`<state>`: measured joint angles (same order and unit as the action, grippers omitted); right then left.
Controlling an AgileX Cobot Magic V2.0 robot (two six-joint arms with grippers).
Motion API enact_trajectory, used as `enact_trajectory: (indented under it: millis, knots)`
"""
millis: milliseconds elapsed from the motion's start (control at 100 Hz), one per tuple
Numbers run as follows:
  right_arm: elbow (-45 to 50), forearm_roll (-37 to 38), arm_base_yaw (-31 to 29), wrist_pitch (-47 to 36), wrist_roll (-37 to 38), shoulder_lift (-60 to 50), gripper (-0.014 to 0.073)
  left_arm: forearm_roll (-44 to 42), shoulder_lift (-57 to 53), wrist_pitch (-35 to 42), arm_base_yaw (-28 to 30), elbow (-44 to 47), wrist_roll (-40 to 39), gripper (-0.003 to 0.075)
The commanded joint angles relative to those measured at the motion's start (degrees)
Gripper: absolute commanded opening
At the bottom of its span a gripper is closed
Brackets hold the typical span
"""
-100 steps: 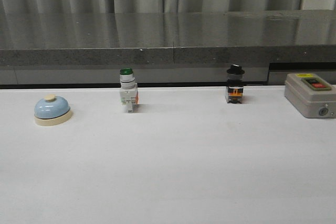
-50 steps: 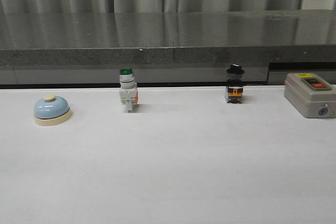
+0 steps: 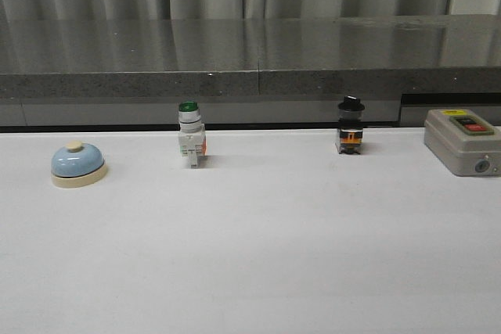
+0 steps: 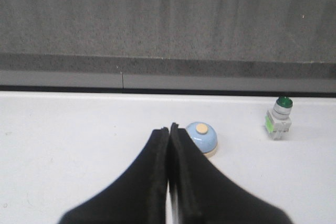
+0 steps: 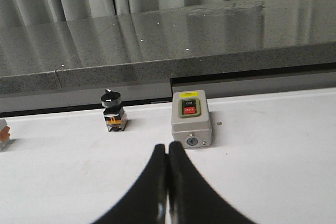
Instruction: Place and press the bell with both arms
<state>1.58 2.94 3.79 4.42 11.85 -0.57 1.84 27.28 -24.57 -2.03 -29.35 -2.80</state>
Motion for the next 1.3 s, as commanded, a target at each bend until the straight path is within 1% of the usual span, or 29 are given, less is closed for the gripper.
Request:
enact_trajectory:
  millis: [0, 80, 220, 370, 600, 670, 740, 780, 790, 810, 840, 850, 860, 880, 910, 930, 980, 1020, 1190, 1290]
  knots:
    - [-1.1, 0.6, -0.4, -4.9, -0.2, -1.2, -0.0064, 0.8, 5.4, -1.4, 0.1, -6.1, -0.5, -0.0021]
    - [-1.1, 0.6, -0.4, -4.9, -0.2, -1.2, -0.0064, 0.8, 9.9, -4.9, 0.1, -9.7, -0.5, -0.0021]
    - [-1.1, 0.6, -0.4, -4.9, -0.2, -1.2, -0.0064, 0.8, 15.5, -6.5, 0.1, -12.8, -0.5, -0.0021]
    - [-1.1, 0.6, -0.4, -4.9, -0.2, -1.2, -0.0064, 0.8, 19.6, -6.5, 0.1, -13.0, -0.5, -0.0021]
    - [-1.1, 0.6, -0.4, -4.9, -0.2, -1.2, -0.0064, 0.9, 22.0, -8.1, 0.1, -13.0, -0.5, -0.0013]
    - [-1.1, 0.6, -0.4, -4.9, -0.2, -1.2, -0.0064, 0.9, 22.0, -8.5, 0.1, -13.0, -0.5, 0.0040]
    - [-1.1, 0.6, -0.4, -4.9, -0.2, -1.2, -0.0064, 0.9, 22.0, -9.0, 0.1, -13.0, -0.5, 0.0150]
    - [-1.1, 0.6, -0.4, -4.9, -0.2, -1.2, -0.0064, 0.9, 22.0, -9.5, 0.1, -13.0, -0.5, 0.0243]
    - [-1.1, 0.6, -0.4, -4.9, -0.2, -1.2, -0.0064, 0.9, 22.0, -9.5, 0.1, -13.0, -0.5, 0.0278]
    - [-1.1, 0.6, -0.4, -4.9, -0.2, -1.2, -0.0064, 0.9, 22.0, -9.8, 0.1, -13.0, -0.3, 0.0315]
    - [-1.1, 0.6, -0.4, -4.9, -0.2, -1.2, -0.0064, 0.9, 22.0, -10.0, 0.1, -13.0, 0.3, 0.0412]
    - [-1.1, 0.6, -0.4, -4.9, -0.2, -1.2, -0.0064, 0.9, 22.0, -10.3, 0.1, -13.0, 0.5, 0.0431]
    - [-1.1, 0.6, -0.4, -4.9, -0.2, -1.2, -0.0064, 0.9, 22.0, -10.4, 0.1, -13.0, 0.9, 0.0470]
    - [-1.1, 0.6, -0.4, -4.9, -0.2, -1.2, -0.0064, 0.9, 22.0, -10.5, 0.1, -13.0, 1.1, 0.0508]
    - [-1.1, 0.6, -0.4, -4.9, -0.2, -1.2, -0.0064, 0.9, 22.0, -10.5, 0.1, -13.0, 1.2, 0.0592]
    - [-1.1, 0.6, -0.4, -4.9, -0.2, -1.2, -0.0064, 0.9, 22.0, -10.5, 0.1, -13.0, 1.2, 0.0632]
    - [-1.1, 0.6, -0.4, -4.9, -0.2, -1.2, -0.0064, 0.9, 22.0, -10.5, 0.1, -13.0, 1.2, 0.0693]
    - [-1.1, 0.6, -0.4, -4.9, -0.2, -1.2, -0.0064, 0.9, 22.0, -10.3, 0.1, -13.0, 1.2, 0.0704]
    - [-1.1, 0.6, -0.4, -4.9, -0.2, -1.2, -0.0064, 1.1, 22.9, -10.3, -1.8, -15.7, 1.3, 0.0652]
    - [-1.1, 0.6, -0.4, -4.9, -0.2, -1.2, -0.0064, 1.1, 25.6, -10.3, -4.1, -18.8, 1.3, 0.0650]
